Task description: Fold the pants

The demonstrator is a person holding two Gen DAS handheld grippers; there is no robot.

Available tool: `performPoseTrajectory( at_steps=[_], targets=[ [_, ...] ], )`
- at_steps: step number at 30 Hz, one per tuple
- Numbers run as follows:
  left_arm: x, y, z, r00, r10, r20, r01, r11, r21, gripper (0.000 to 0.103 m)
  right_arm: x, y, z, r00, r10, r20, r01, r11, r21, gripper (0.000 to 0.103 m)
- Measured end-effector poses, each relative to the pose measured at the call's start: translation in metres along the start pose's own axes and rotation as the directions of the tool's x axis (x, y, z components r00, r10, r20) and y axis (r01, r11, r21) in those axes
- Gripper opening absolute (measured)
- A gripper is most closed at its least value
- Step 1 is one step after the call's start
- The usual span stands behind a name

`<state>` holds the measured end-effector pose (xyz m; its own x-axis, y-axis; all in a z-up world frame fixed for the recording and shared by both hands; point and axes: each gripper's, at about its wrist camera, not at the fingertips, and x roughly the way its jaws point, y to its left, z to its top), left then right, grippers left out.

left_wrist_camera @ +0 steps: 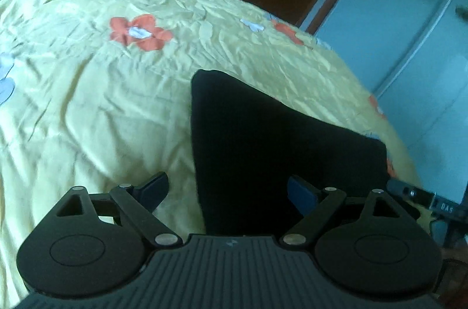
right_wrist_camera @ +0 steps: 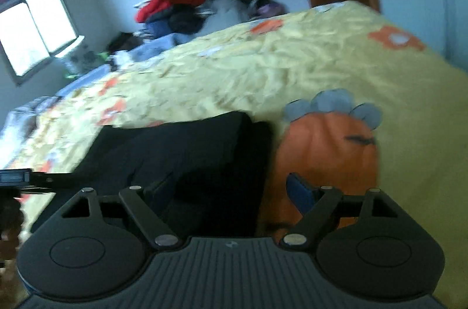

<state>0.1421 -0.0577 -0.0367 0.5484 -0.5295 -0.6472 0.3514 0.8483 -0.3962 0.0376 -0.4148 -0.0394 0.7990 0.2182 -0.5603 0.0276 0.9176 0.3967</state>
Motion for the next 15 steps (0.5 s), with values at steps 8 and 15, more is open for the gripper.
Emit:
performPoseTrajectory(
  at_steps=[8,15],
  targets=[
    [0.000,-0.012,-0.017,0.997,0.055,0.052,-0.062,0.987,0.149,0.102,0.017,0.039,-0.022,0.998,-0.055,-0.027,0.047,0.975,-0.216,0.103],
    [-0.004,-0.011,-0.024,0.996,0.058,0.069,-0.068,0.986,0.149,0.103,0.004,0.027,-0.026,0.995,-0.098,-0.006,0.095,0.975,-0.199,0.103]
  ],
)
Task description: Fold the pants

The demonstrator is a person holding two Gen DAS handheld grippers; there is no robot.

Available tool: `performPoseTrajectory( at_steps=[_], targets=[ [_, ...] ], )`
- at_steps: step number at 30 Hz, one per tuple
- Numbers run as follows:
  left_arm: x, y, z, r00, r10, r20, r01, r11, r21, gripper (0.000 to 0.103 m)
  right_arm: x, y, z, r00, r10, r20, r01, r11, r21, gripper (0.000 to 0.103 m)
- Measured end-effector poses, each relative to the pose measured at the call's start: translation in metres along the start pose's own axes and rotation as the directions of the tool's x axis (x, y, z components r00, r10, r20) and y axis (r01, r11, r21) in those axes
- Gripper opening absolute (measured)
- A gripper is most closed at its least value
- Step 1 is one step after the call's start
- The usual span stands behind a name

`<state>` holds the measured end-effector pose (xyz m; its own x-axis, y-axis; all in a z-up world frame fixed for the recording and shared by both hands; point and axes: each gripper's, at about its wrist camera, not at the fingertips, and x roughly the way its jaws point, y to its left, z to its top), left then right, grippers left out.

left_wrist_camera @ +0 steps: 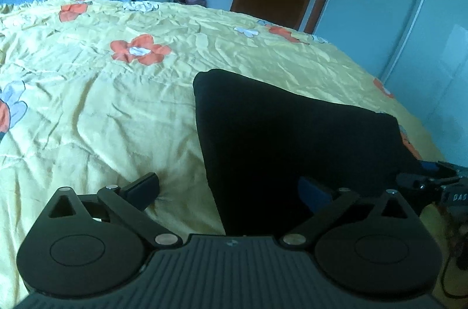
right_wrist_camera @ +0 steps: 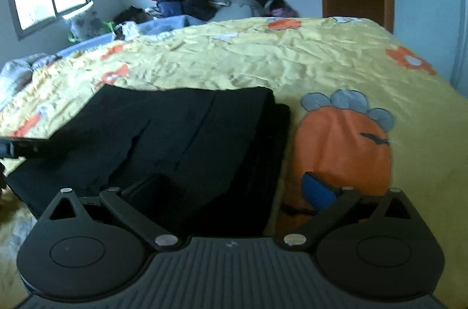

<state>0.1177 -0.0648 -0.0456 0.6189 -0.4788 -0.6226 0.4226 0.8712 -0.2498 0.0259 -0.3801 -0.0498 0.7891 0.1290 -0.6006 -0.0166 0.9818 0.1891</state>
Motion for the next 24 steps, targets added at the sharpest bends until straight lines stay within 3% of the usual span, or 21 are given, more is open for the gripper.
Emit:
performPoseTrajectory(
  at_steps=[2,4,9,11,12,13,14,15,17,18,21,24],
  targets=[
    [0.000,0.002,0.002,0.999,-0.032,-0.011,0.032,0.999,-0.018,0.102,-0.002,-0.002,0.001,0.999,0.035,-0.012,-0.035,0.999,0.018,0.103],
    [0.001,0.002,0.004,0.996,-0.082,-0.019,0.082,0.996,-0.035,0.101,-0.002,-0.005,0.003,0.991,0.130,-0.028,-0.130,0.991,0.028,0.103],
    [0.009,-0.007,0.004,0.980,-0.198,-0.029,0.198,0.980,-0.023,0.102,0.005,-0.023,0.011,0.947,0.322,-0.014,-0.317,0.939,0.131,0.103],
    [0.013,-0.010,0.004,0.978,-0.208,-0.019,0.207,0.978,-0.030,0.101,0.011,-0.034,0.013,0.924,0.381,0.021,-0.377,0.904,0.200,0.101],
    [0.014,-0.010,0.005,0.975,-0.220,-0.015,0.219,0.975,-0.039,0.100,0.014,-0.038,0.013,0.920,0.390,0.038,-0.388,0.895,0.221,0.088],
    [0.016,-0.009,0.006,0.973,-0.231,-0.012,0.230,0.972,-0.056,0.099,0.017,-0.038,0.015,0.929,0.368,0.038,-0.367,0.903,0.225,0.060],
    [0.018,-0.008,0.007,0.970,-0.242,-0.011,0.240,0.968,-0.075,0.098,0.019,-0.037,0.016,0.943,0.331,0.031,-0.330,0.919,0.217,0.051],
    [0.019,-0.008,0.008,0.968,-0.251,-0.007,0.249,0.964,-0.094,0.093,0.020,-0.036,0.016,0.946,0.323,0.032,-0.322,0.921,0.218,0.047],
    [0.020,-0.010,0.008,0.975,-0.222,-0.003,0.220,0.971,-0.091,0.067,0.020,-0.029,0.017,0.950,0.310,0.026,-0.308,0.929,0.206,0.042],
    [0.019,-0.012,0.008,0.982,-0.191,-0.008,0.190,0.979,-0.074,0.040,0.019,-0.026,0.017,0.953,0.301,0.023,-0.299,0.933,0.200,0.038],
    [0.014,-0.002,0.007,0.980,-0.200,0.015,0.200,0.971,-0.131,0.022,0.011,-0.017,0.019,0.955,0.294,0.044,-0.297,0.932,0.206,0.029],
    [-0.002,-0.001,0.011,0.983,-0.164,0.077,0.171,0.982,-0.087,0.018,0.003,-0.010,0.028,0.938,0.334,0.095,-0.348,0.908,0.232,0.027]
  ],
)
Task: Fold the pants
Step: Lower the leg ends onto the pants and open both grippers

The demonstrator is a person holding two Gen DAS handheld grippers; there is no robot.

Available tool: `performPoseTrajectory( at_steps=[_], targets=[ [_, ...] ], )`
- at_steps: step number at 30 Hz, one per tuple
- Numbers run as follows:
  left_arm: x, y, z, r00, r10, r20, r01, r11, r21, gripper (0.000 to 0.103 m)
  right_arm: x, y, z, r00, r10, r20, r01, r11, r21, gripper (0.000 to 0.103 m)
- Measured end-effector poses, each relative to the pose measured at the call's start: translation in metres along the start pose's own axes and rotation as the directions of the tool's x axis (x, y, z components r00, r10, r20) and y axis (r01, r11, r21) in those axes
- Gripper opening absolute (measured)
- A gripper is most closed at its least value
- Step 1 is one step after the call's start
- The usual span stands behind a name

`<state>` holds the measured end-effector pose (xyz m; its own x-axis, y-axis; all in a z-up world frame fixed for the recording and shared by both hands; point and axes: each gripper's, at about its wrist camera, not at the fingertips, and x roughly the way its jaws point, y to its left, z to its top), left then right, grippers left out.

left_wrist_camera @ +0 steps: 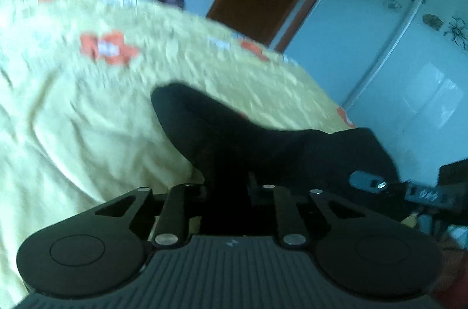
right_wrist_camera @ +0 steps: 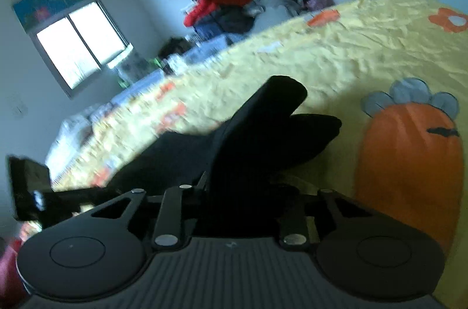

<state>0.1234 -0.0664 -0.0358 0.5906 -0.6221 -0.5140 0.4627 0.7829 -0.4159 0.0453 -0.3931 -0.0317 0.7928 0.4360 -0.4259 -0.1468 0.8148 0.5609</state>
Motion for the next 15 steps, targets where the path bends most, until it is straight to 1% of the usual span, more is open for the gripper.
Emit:
performPoseTrajectory(
  at_steps=[2,4,6,9,12,15],
  targets=[
    [-0.013,-0.004,0.007,0.998,0.022,0.051,-0.025,0.998,0.054,0.017,0.000,0.013,0.009,0.999,0.049,0.006,-0.049,0.999,-0.016,0.027],
    [-0.025,-0.003,0.016,0.995,0.041,0.093,-0.048,0.996,0.076,0.017,0.007,0.030,0.019,0.997,0.073,0.007,-0.073,0.996,-0.049,0.027],
    [-0.037,0.004,0.028,0.989,0.072,0.132,-0.084,0.993,0.086,0.017,0.019,0.045,0.026,0.995,0.102,0.006,-0.102,0.992,-0.075,0.027],
    [-0.054,0.023,0.046,0.978,0.122,0.167,-0.135,0.988,0.069,0.017,0.044,0.066,0.036,0.990,0.138,0.008,-0.137,0.985,-0.102,0.027],
    [-0.068,0.043,0.057,0.967,0.192,0.165,-0.204,0.977,0.059,0.017,0.074,0.075,0.041,0.983,0.184,0.005,-0.184,0.980,-0.070,0.027],
    [-0.065,0.064,0.061,0.963,0.239,0.124,-0.246,0.968,0.043,0.018,0.106,0.077,0.036,0.985,0.169,-0.039,-0.171,0.984,-0.047,0.027]
  ],
)
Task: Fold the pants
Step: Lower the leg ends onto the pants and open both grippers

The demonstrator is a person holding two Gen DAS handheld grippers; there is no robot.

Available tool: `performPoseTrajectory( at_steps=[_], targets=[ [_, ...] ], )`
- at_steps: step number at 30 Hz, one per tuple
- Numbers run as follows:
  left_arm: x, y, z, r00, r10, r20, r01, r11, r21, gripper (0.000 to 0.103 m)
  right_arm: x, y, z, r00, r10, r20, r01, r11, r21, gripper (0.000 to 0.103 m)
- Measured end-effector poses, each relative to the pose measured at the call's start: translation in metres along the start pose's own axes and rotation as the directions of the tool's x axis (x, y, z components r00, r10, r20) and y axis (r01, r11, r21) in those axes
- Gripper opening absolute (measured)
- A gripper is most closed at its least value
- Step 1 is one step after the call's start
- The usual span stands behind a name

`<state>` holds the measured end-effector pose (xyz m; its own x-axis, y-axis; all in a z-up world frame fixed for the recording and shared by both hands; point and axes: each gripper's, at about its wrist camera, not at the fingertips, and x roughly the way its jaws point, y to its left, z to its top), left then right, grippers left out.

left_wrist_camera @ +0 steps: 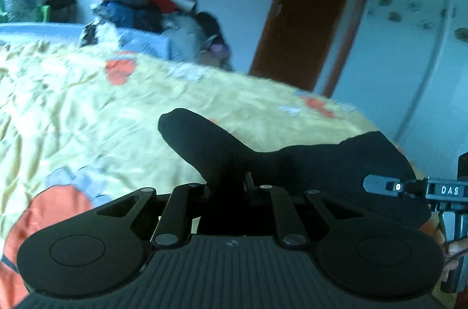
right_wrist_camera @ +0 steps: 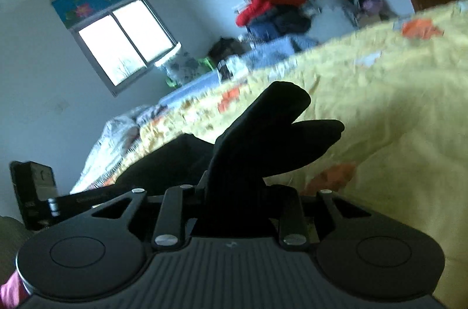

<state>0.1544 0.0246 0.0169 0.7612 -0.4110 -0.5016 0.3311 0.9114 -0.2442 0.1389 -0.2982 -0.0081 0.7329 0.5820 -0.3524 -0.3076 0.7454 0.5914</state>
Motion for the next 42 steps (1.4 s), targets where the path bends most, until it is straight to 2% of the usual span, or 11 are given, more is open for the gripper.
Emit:
performPoseTrajectory(
  at_steps=[2,4,8,13,18,23,26,28,33,35,42],
  targets=[
    [0.013,0.011,-0.007,0.996,0.040,-0.079,-0.039,0.999,0.009,0.025,0.020,-0.003,-0.008,0.997,-0.058,-0.054,0.058,0.998,-0.011,0.030],
    [0.019,0.020,-0.021,0.985,0.089,-0.145,-0.090,0.996,0.002,0.058,0.032,-0.003,-0.019,0.982,-0.162,-0.096,0.156,0.985,-0.068,0.042],
    [0.004,0.033,-0.033,0.974,0.176,-0.140,-0.183,0.982,-0.039,0.084,0.022,-0.007,-0.024,0.963,-0.247,-0.111,0.229,0.962,-0.149,0.062],
    [-0.027,0.032,-0.006,0.958,0.288,-0.021,-0.288,0.958,0.000,0.085,-0.007,0.021,-0.007,0.898,-0.432,0.083,0.435,0.843,-0.315,0.064],
    [-0.004,-0.005,0.015,0.990,0.133,-0.042,-0.129,0.986,0.102,0.094,0.022,0.045,0.005,0.963,-0.268,0.018,0.255,0.892,-0.374,0.062],
    [0.051,-0.002,-0.006,0.964,0.183,-0.194,-0.161,0.979,0.121,0.096,0.074,0.021,-0.013,0.922,-0.376,-0.094,0.296,0.839,-0.456,0.063],
    [0.042,0.005,-0.008,0.967,0.189,-0.172,-0.177,0.981,0.078,0.093,0.057,0.008,-0.008,0.934,-0.346,-0.091,0.292,0.884,-0.364,0.063],
    [0.026,0.001,-0.007,0.966,0.209,-0.151,-0.197,0.976,0.091,0.092,0.041,0.025,-0.009,0.918,-0.394,-0.047,0.342,0.846,-0.409,0.064],
    [-0.018,-0.014,-0.024,0.983,0.154,-0.101,-0.138,0.980,0.146,0.097,0.016,0.058,-0.036,0.948,-0.307,-0.082,0.230,0.842,-0.488,0.064],
    [-0.005,-0.022,-0.034,0.976,0.170,-0.138,-0.145,0.974,0.175,0.098,0.024,0.057,-0.053,0.931,-0.345,-0.115,0.238,0.816,-0.527,0.064],
    [-0.004,-0.035,-0.046,0.959,0.265,-0.101,-0.241,0.948,0.207,0.102,0.017,0.069,-0.054,0.931,-0.360,-0.056,0.287,0.820,-0.495,0.066]
  ],
)
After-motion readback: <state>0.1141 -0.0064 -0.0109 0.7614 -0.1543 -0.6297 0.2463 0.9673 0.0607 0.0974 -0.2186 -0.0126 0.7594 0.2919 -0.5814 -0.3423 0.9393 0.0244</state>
